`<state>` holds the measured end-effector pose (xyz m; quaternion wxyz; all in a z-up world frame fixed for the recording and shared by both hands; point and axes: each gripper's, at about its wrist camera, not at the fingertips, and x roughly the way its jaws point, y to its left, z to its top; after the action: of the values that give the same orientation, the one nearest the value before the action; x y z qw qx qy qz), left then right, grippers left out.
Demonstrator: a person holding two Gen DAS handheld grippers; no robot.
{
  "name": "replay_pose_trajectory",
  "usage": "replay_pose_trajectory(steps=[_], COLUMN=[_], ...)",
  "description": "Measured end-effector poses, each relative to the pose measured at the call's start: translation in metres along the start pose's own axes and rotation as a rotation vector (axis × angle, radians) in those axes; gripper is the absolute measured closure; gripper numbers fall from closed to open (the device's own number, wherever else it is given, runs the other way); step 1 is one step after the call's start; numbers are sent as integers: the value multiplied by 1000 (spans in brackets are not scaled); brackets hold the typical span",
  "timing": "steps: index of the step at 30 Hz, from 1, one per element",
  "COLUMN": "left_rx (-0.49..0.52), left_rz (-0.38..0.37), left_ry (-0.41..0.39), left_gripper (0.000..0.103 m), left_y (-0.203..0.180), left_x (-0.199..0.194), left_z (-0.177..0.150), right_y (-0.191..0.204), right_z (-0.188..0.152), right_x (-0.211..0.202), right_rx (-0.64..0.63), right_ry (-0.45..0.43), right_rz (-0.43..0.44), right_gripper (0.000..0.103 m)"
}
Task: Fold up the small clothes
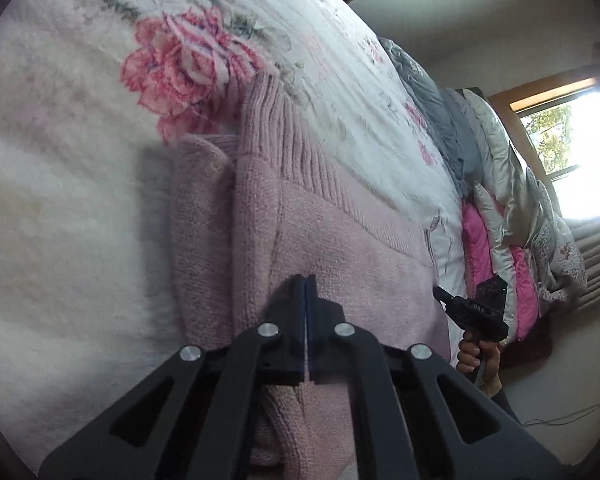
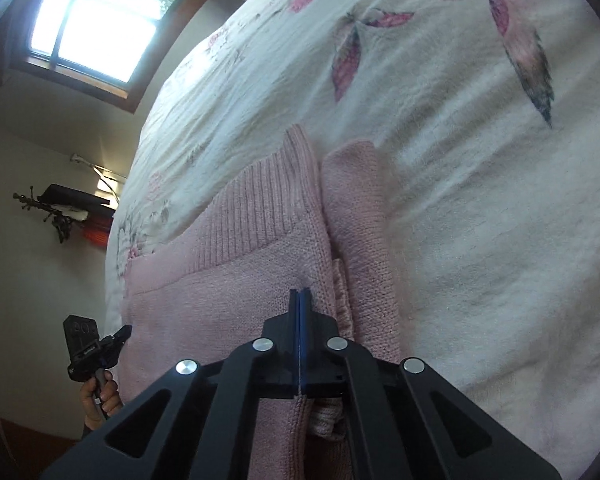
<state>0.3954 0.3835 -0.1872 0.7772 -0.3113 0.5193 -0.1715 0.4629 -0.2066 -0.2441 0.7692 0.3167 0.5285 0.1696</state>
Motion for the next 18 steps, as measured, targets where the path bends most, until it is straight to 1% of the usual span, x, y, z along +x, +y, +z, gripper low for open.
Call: replay_pose_trajectory(steps=[1, 3, 5, 6, 7, 8, 9, 10, 12, 13, 14, 15, 16, 17, 18], left_rx=[15, 73, 105, 111, 116, 115, 124, 122, 29, 8, 23, 49, 72, 86, 88], left_rz=[-26, -84, -126, -131, -101, -49, 14, 43, -8, -24, -34, -52, -67, -65, -42], left_ry=[-15, -33, -25, -11, 8, 33, 53, 67, 52, 39, 25, 19, 18, 24, 40], left_gripper=[88, 88, 88, 88, 88, 88, 91, 100, 102, 93, 85, 73, 69, 67, 65], left_y=[-9, -28, -37, -37, -35, -28, -19, -11, 4, 4, -2, -10, -18, -23, -21], left_x=[-9, -27, -37, -37, -31, -24, -17, -10, -13, -19, -26, -33, -38, -39, -35], left_z=[-5, -25, -52, -66, -77, -86, -94, -98, -98, -97, -100, -105, -112, -120, -126], right_y=[8, 21, 28, 26, 22, 14, 4, -8, -23, -20, -13, -7, -2, -1, -3], right_z=[-4, -22, -50, -63, -73, -81, -86, -89, -89, -90, -92, -96, -101, -108, -113], right_x=[-8, -23, -32, -33, -30, -27, -22, -18, -19, -26, -35, -44, -52, -55, -53], right_rx=[-18, -55, -97, -107, -114, -109, -84, -63, -8, 2, -10, -26, -34, -34, -35], right_ry=[-8, -12, 5, 18, 33, 43, 50, 54, 54, 40, 20, 5, 0, 3, 17], right_rz=[14, 66, 100, 103, 91, 63, 33, 1, 15, 15, 23, 48, 80, 102, 98], right_gripper=[99, 99, 99, 99, 99, 99, 101, 103, 103, 103, 98, 98, 98, 98, 97])
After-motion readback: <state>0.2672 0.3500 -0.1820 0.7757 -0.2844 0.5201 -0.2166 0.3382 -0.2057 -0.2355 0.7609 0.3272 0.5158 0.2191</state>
